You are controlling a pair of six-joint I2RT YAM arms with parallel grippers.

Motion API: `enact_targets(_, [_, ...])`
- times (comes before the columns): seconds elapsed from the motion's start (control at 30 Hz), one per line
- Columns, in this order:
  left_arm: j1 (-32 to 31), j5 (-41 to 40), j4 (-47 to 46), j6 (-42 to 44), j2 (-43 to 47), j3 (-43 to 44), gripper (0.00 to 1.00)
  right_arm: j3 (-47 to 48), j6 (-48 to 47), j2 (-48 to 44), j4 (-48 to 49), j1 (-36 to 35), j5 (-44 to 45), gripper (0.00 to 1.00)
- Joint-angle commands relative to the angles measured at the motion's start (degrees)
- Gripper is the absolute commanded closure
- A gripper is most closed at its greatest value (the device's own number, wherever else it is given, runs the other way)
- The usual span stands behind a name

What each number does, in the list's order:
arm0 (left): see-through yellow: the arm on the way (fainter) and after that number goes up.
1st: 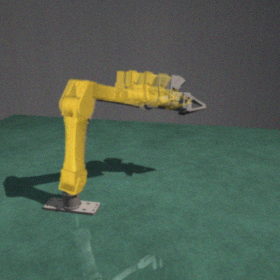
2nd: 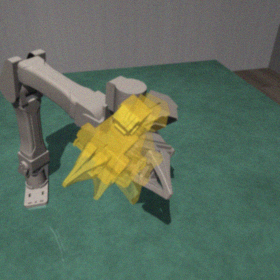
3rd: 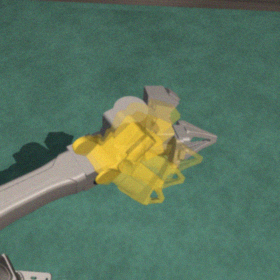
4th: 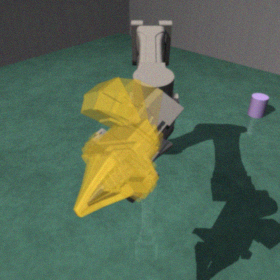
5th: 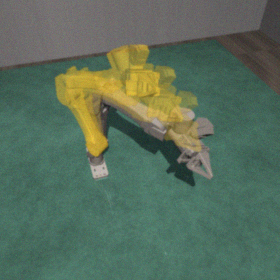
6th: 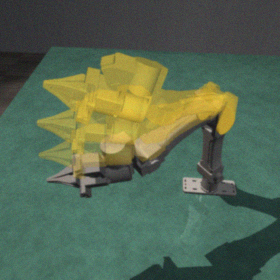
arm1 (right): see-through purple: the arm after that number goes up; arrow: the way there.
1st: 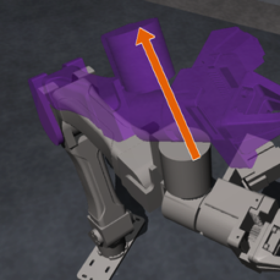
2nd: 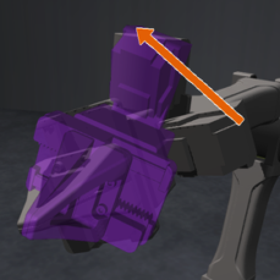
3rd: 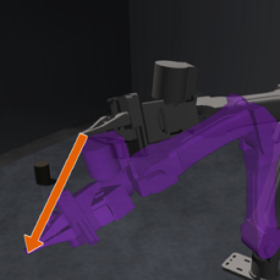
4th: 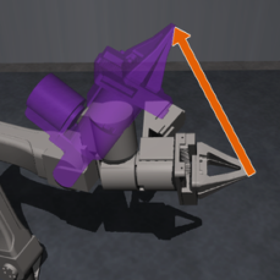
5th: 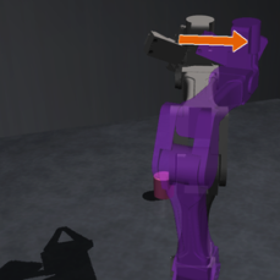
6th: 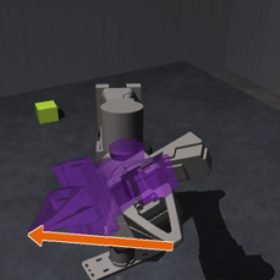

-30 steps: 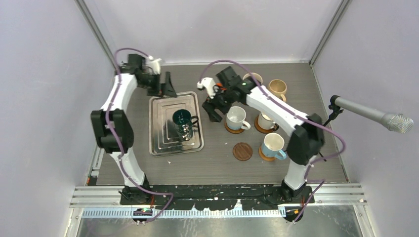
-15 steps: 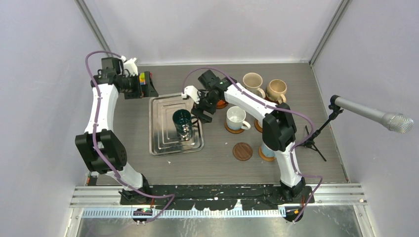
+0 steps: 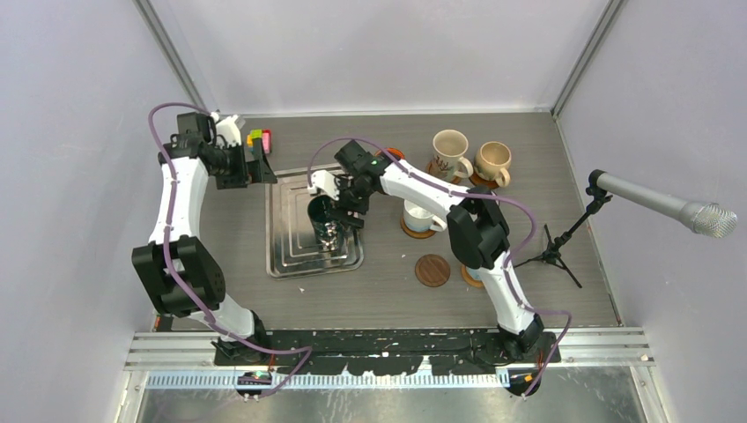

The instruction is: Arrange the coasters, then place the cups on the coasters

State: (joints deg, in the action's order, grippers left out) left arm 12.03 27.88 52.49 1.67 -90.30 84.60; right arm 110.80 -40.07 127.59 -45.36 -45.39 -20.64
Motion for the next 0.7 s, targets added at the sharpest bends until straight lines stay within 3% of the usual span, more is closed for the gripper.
enact_targets(0.0, [0.52, -0.56, 0.6, -0.12, 2.56, -0.29, 0.0, 3.75, -1.15, 0.81, 2.91, -1.07, -0.53, 0.23])
enact_targets(0.17, [0.65, -0.72, 0.73, 0.47, 2.82, -0.29, 0.0, 3.71, -1.12, 1.34, 2.82, -1.7, -0.71, 0.31])
enact_targets(0.4, [0.91, -0.57, 0.91, 0.95, 2.72, -0.44, 0.0, 1.75, 3.57, 0.36, 4.19, -2.24, 1.59, 0.56])
enact_targets(0.67, [1.05, 1.03, -0.59, 0.24, 2.28, -1.21, 0.0, -12.65, 11.02, -9.46, 13.97, -2.42, 6.91, 0.99])
